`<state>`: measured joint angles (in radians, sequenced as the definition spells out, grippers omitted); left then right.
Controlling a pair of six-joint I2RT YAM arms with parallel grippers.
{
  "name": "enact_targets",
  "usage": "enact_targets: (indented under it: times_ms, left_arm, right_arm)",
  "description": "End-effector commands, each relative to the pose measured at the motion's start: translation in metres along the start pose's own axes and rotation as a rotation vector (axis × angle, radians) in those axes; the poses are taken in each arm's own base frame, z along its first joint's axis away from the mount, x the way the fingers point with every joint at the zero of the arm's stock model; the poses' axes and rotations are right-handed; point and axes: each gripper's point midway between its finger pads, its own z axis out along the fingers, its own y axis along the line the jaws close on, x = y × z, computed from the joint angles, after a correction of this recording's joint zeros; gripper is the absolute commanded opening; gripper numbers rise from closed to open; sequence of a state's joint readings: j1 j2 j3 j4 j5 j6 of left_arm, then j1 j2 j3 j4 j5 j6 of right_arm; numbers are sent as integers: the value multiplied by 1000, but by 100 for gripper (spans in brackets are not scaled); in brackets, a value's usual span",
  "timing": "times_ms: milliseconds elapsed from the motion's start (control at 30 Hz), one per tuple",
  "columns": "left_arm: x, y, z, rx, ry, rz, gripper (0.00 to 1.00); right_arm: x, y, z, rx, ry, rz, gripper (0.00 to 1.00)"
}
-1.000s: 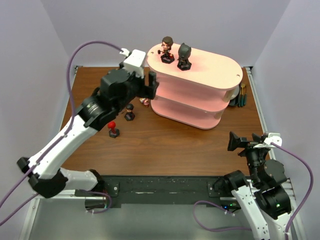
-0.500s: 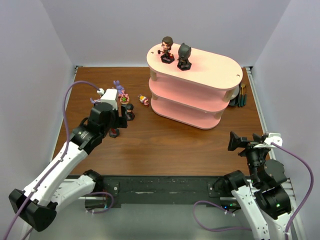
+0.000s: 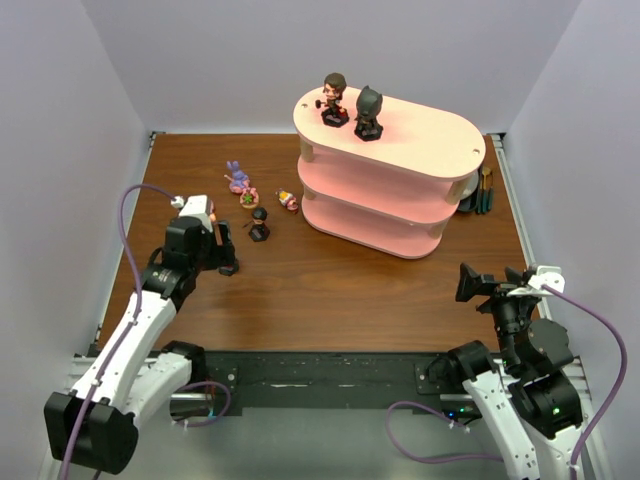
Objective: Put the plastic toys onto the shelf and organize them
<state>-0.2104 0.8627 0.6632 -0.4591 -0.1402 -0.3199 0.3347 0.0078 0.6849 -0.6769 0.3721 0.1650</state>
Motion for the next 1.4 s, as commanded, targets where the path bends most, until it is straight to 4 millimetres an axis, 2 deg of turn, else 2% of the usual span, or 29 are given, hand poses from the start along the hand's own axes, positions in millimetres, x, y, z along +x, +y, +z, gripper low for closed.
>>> enact_targets:
  times_ms: [0,200,333,500,933,1200,1367]
  left_arm:
    - [-8,-1,7,70,-55,-33,81]
    - [-6,-5,20,145,-61,-28,78]
    - [4,-4,29,154,-55,-6,75]
    - [0,0,34,143,-69,11,66]
    - [3,13,48,79,-47,38,69]
    - [9,10,58,104,-4,70,65]
    - [11,6,59,129,4,76,53]
  right_arm:
    - [-11,2,-7,-24,-45,32,99]
    - [-12,3,-7,-30,-44,30,99]
    - [-11,3,-7,-29,-41,29,99]
    - [-12,3,-7,-30,-44,30,99]
    - [-11,3,-7,-30,-43,28,99]
    - [-11,4,-7,-34,-43,28,99]
    - [-11,5,-7,-37,-43,27,99]
